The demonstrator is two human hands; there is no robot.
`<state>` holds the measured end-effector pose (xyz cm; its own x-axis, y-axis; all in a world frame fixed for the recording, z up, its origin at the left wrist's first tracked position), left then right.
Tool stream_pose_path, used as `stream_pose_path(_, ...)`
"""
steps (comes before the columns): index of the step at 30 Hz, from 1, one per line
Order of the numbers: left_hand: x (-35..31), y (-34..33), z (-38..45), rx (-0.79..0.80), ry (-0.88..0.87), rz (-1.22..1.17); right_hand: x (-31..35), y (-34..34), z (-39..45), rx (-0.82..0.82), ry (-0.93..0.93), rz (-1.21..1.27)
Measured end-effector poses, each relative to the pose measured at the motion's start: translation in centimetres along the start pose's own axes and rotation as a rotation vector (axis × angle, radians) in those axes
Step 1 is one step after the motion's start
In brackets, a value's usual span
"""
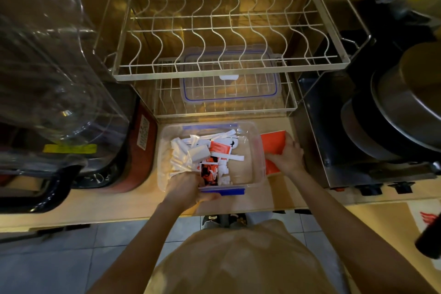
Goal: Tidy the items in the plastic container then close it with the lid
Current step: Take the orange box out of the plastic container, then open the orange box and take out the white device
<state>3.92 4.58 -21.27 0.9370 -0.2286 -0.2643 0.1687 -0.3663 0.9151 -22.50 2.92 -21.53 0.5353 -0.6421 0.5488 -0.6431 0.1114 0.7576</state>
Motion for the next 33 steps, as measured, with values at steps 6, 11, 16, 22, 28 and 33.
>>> stream_pose_path(6, -0.2, -0.3, -0.3, 0.006, -0.004, -0.055, 3.6, 1.6, -1.2, -0.152, 0.126, 0.087)
stream_pose_path(11, -0.5, 0.7, -0.6, -0.036, 0.075, -0.285, 7.6, 1.4, -4.1, -0.291, 0.468, 0.181)
stream_pose_path(16, -0.2, 2.1, 0.5, -0.331, 0.146, -0.358, 7.5, -3.4, -2.7, -0.060, 0.484, 0.101)
stream_pose_path(22, 0.0, 1.2, 2.6, -0.320, 0.219, -0.239, 7.1, -7.0, -1.1, 0.036, 0.389, -0.138)
stream_pose_path(28, -0.1, 0.9, 3.0, -0.285, 0.229, -0.167, 5.9, -7.8, -1.2, 0.064, 0.362, -0.249)
stream_pose_path(33, 0.0, 0.8, 3.3, -0.250, 0.239, -0.156, 6.0, -8.0, -1.4, 0.146, 0.434, -0.223)
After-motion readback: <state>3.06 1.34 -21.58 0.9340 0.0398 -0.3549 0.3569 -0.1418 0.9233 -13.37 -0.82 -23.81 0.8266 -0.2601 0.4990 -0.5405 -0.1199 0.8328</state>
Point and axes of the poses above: each hand's wrist, its own z-axis towards the middle knuckle, its own y-axis out of the back of the hand, x = y × z, the point moved 4 cm from there along z, towards the middle knuckle, and after that the axes turned 11 degrees about -x, right-handed, at the moved point
